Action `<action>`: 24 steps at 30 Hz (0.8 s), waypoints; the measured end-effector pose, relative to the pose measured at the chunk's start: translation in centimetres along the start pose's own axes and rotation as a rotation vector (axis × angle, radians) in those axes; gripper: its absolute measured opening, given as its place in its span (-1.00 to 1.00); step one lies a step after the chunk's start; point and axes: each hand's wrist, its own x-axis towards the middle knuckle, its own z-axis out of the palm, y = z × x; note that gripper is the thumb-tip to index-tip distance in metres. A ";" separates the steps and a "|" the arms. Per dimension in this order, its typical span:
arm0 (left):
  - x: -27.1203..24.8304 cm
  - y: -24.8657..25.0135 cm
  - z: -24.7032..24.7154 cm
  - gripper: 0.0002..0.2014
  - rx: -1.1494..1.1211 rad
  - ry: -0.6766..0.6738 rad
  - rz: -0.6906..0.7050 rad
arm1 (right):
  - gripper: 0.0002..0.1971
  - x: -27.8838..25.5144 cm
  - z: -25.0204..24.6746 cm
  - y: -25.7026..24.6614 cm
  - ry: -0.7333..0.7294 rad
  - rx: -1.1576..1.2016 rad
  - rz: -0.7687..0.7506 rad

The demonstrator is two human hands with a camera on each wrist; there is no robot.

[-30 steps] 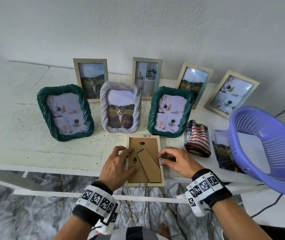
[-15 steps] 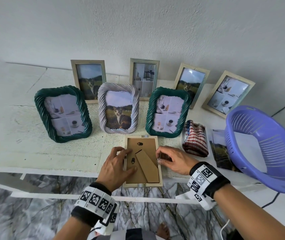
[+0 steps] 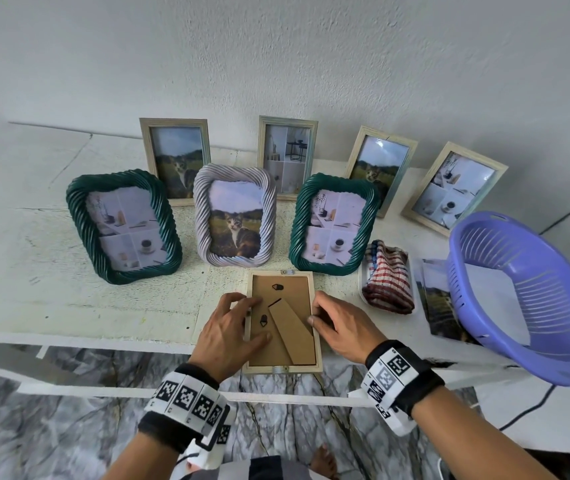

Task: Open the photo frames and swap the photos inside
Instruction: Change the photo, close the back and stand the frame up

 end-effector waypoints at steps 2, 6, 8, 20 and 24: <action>0.0 -0.1 0.0 -0.35 -0.012 0.009 0.001 | -0.83 -0.2 0.2 -0.1 0.029 0.006 0.023; -0.1 0.0 0.0 -0.43 -0.073 0.078 -0.003 | -0.83 -0.4 0.6 -0.1 0.099 0.064 0.086; -0.2 0.0 0.1 -0.58 -0.115 0.152 -0.017 | -0.83 -0.6 0.7 -0.2 0.124 0.088 0.107; 0.4 -0.2 1.0 -0.76 -0.095 0.314 -0.019 | -0.57 -1.8 2.0 -1.2 0.227 0.142 0.157; 0.2 -0.6 1.1 -0.77 -0.093 0.321 -0.002 | -0.49 -1.8 2.2 -1.3 0.202 0.158 0.199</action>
